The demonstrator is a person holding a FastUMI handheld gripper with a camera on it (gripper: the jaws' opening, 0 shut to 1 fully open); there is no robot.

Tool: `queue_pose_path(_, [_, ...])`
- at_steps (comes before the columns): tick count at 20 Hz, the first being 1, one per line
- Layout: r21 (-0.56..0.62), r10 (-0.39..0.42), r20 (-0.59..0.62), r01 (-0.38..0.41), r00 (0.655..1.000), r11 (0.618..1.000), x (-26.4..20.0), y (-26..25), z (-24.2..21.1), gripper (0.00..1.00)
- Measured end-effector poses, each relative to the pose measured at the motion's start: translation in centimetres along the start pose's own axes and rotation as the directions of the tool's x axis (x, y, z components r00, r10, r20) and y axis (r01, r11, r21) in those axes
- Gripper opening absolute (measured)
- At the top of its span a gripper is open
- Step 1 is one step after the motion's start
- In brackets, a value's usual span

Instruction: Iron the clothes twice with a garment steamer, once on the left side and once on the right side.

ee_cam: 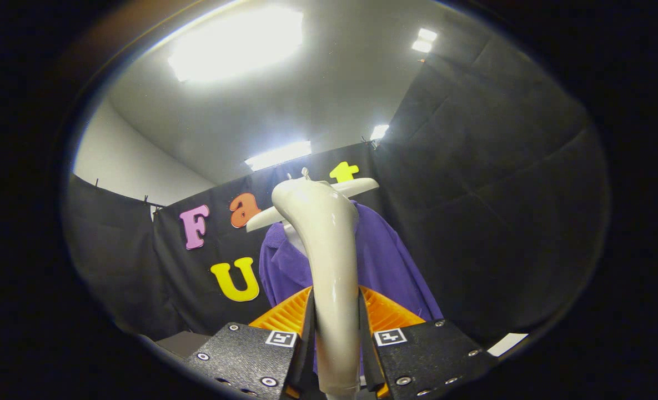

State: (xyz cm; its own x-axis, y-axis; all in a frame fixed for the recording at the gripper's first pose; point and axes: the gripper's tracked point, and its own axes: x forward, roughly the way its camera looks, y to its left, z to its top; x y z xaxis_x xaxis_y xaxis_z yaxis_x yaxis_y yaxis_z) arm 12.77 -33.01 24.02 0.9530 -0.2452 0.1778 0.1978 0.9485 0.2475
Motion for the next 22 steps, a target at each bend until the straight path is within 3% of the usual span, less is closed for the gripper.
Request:
queue_pose_path(8, [0.010,-0.044,-0.052,0.044,0.998,0.999,7.9,-1.4,-2.9,0.36])
queue_pose_path(14, [-0.059,-0.107,-0.130,0.100,0.986,0.993,11.9,-3.1,-7.2,0.37])
queue_pose_path(22, [-0.089,-0.145,-0.202,0.129,0.969,0.988,11.4,-5.5,-11.2,0.38])
